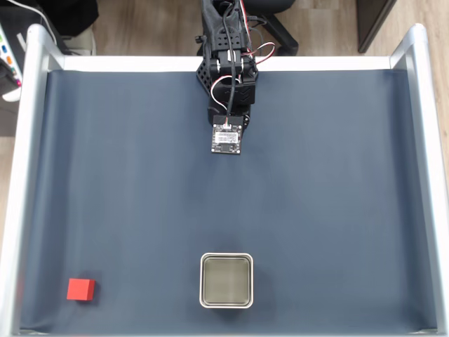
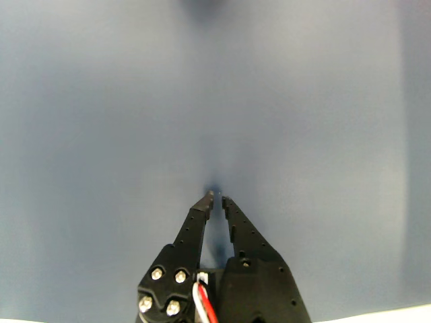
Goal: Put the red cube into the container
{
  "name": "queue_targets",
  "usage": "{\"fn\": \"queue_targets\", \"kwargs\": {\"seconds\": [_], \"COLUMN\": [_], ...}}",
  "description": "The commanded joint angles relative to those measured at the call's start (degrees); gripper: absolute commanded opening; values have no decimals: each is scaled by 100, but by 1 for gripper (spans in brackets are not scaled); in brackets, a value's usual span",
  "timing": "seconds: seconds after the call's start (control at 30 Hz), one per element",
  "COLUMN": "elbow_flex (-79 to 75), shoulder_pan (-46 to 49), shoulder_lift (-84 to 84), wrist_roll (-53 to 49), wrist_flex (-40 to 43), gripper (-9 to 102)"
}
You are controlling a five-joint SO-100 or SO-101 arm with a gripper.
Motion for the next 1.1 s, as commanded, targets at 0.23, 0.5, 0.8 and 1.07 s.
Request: {"fn": "queue_targets", "kwargs": {"seconds": [0.23,0.5,0.8,1.07], "elbow_flex": [-26,-26,-70,-1345], "shoulder_pan": [0,88,545,984], "shoulder_lift": [-9,-70,-879,-2435], "wrist_roll": [-993,-905,-844,-650], "wrist_flex": [149,-536,-3208,-3911], "gripper": [0,0,0,0]}}
